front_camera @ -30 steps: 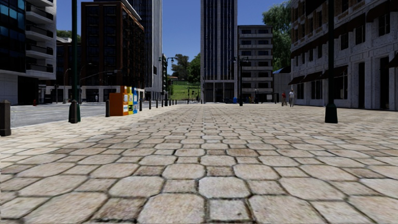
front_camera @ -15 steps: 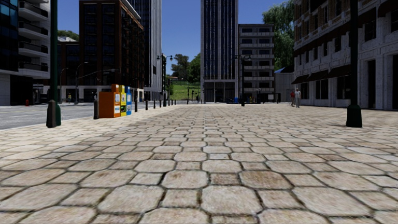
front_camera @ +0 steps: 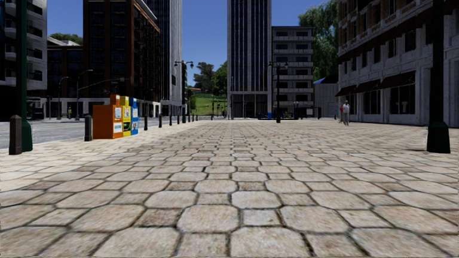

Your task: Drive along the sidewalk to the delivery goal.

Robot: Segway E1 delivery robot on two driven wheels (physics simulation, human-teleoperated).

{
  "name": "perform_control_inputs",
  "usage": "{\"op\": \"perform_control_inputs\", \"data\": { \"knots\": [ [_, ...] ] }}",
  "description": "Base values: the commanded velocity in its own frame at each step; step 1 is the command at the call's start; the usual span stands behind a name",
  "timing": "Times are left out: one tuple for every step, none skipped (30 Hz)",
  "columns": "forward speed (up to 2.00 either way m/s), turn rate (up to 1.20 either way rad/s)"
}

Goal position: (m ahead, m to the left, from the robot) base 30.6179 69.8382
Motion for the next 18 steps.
{"op": "perform_control_inputs", "data": {
  "knots": [
    [2.00,0.00],
    [2.00,0.00],
    [2.00,0.00],
    [2.00,0.00],
    [2.00,0.00],
    [2.00,0.00],
    [2.00,0.00],
    [2.00,0.00],
    [2.00,0.00],
    [2.00,0.00],
    [2.00,0.00],
    [2.00,0.00],
    [2.00,0.00],
    [2.00,0.00],
    [2.00,0.00],
    [2.00,0.00],
    [2.00,0.00],
    [2.00,0.00]
  ]
}}
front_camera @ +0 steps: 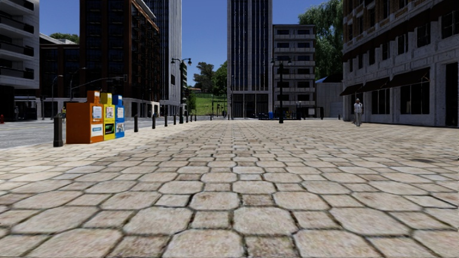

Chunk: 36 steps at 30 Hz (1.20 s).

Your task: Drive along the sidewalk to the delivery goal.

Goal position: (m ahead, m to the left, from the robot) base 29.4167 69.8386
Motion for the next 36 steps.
{"op": "perform_control_inputs", "data": {
  "knots": [
    [2.00,0.00],
    [2.00,0.00],
    [2.00,0.00],
    [2.00,0.00],
    [2.00,0.00],
    [2.00,0.00],
    [2.00,0.00],
    [2.00,0.00],
    [2.00,0.00],
    [2.00,0.00],
    [2.00,0.00],
    [2.00,0.00],
    [2.00,0.00],
    [2.00,0.00],
    [2.00,0.00],
    [2.00,0.00],
    [2.00,0.00],
    [2.00,0.00],
    [2.00,0.00],
    [2.00,0.00],
    [2.00,0.00],
    [2.00,0.00],
    [2.00,0.00],
    [2.00,0.00],
    [2.00,0.00],
    [2.00,0.00],
    [2.00,0.00],
    [2.00,0.00],
    [2.00,0.00],
    [2.00,0.00],
    [2.00,0.00],
    [2.00,0.00],
    [2.00,0.00],
    [2.00,0.00],
    [2.00,0.00],
    [2.00,0.00]
  ]
}}
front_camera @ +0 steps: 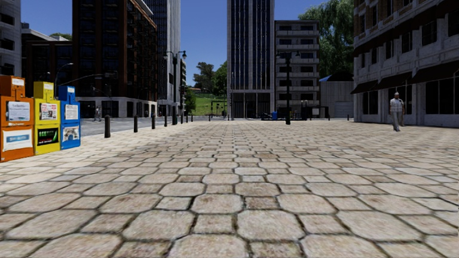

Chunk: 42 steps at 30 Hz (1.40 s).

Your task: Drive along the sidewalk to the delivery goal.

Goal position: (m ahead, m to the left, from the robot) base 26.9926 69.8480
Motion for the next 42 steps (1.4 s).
{"op": "perform_control_inputs", "data": {
  "knots": [
    [2.00,0.00],
    [2.00,0.00],
    [2.00,0.00],
    [2.00,0.00],
    [2.00,0.00],
    [2.00,0.00],
    [2.00,0.00],
    [2.00,0.00],
    [2.00,0.00],
    [2.00,0.00],
    [2.00,0.00],
    [2.00,0.00],
    [2.00,0.00],
    [2.00,0.00],
    [2.00,0.00],
    [2.00,0.00],
    [2.00,0.00],
    [2.00,0.00],
    [2.00,0.00],
    [2.00,0.00],
    [2.00,0.00],
    [2.00,0.00],
    [2.00,0.00],
    [2.00,0.00],
    [2.00,0.00],
    [2.00,0.00],
    [2.00,0.00],
    [2.00,0.00],
    [2.00,0.00],
    [2.00,0.00],
    [2.00,0.00],
    [2.00,0.00],
    [2.00,0.00],
    [2.00,0.00],
    [2.00,0.00],
    [2.00,0.00],
    [2.00,0.00],
    [2.00,0.00],
    [2.00,0.00],
    [2.00,0.00],
    [2.00,0.00],
    [2.00,0.00]
  ]
}}
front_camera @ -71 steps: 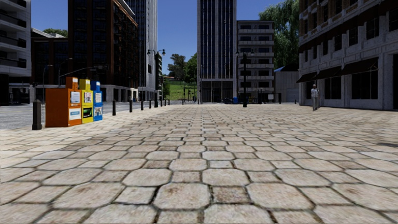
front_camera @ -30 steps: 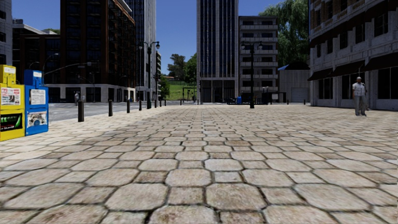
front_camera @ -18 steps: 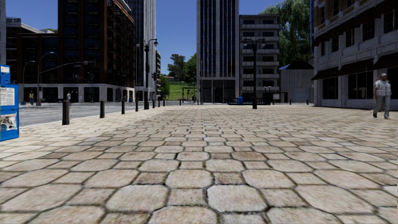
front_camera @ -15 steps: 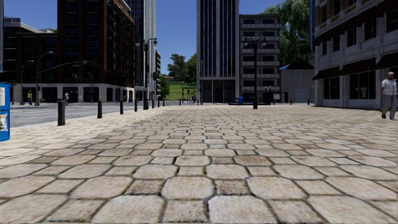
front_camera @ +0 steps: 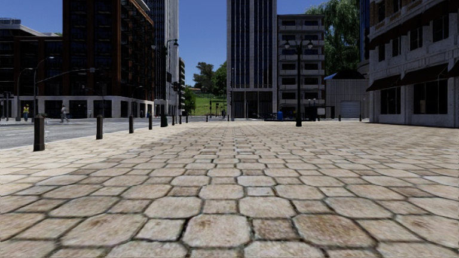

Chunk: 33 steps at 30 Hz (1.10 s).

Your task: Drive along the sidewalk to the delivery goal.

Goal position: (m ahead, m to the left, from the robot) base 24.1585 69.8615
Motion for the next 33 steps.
{"op": "perform_control_inputs", "data": {
  "knots": [
    [2.00,0.00],
    [2.00,0.00],
    [2.00,0.00],
    [2.00,0.00],
    [2.00,0.00],
    [2.00,0.00],
    [2.00,0.00],
    [2.00,0.00],
    [2.00,0.00],
    [2.00,0.00],
    [2.00,0.00],
    [2.00,0.00],
    [2.00,0.00],
    [2.00,0.00],
    [2.00,0.00],
    [2.00,0.00],
    [2.00,0.00],
    [2.00,0.00],
    [2.00,0.00],
    [2.00,0.00],
    [2.00,0.00],
    [2.00,0.00],
    [2.00,0.00],
    [2.00,0.00],
    [2.00,0.00],
    [2.00,0.00],
    [2.00,0.00],
    [2.00,0.00],
    [2.00,0.00],
    [2.00,0.00],
    [2.00,0.00],
    [2.00,0.00],
    [2.00,0.00]
  ]
}}
